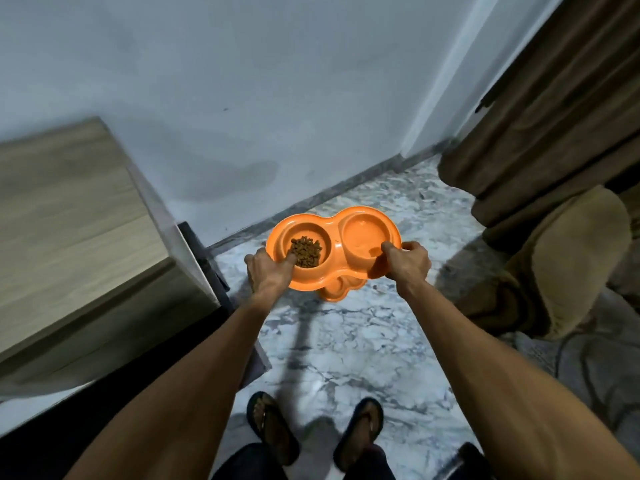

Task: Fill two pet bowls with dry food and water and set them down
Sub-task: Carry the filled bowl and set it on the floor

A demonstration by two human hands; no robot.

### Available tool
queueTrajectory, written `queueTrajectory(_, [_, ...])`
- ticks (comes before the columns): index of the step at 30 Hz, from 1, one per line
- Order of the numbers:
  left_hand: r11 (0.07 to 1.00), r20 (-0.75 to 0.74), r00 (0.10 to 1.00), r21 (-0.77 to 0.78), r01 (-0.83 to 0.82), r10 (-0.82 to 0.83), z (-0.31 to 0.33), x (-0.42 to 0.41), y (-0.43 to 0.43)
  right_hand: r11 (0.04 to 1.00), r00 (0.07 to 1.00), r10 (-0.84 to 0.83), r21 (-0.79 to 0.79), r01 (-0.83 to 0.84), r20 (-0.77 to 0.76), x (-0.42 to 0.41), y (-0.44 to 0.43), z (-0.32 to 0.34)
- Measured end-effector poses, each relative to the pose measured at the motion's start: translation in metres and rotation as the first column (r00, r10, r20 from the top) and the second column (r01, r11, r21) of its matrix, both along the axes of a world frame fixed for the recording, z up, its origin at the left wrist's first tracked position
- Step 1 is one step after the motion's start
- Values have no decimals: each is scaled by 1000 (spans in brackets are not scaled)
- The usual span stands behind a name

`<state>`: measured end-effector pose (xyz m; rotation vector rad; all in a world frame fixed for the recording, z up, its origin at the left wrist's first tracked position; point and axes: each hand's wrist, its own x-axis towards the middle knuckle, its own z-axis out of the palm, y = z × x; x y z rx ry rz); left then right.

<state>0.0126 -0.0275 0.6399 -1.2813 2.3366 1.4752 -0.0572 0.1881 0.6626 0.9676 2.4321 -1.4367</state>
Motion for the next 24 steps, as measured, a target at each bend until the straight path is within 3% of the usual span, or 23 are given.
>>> queueTrajectory(8, [980,23,981,-54,-191,192,-121,-40,-3,982,980,191,-22,-190,51,-80,-21,-130])
queueTrajectory(21, [904,154,896,-177,-389,416,-473,-60,-10,945,932,327,-29,-327,155,-125,-57,-495])
queueTrajectory(24, [891,169,877,-149,-428,449,-527,-60,-16,935,921,354,-26,-355,164,-123,-65,-553])
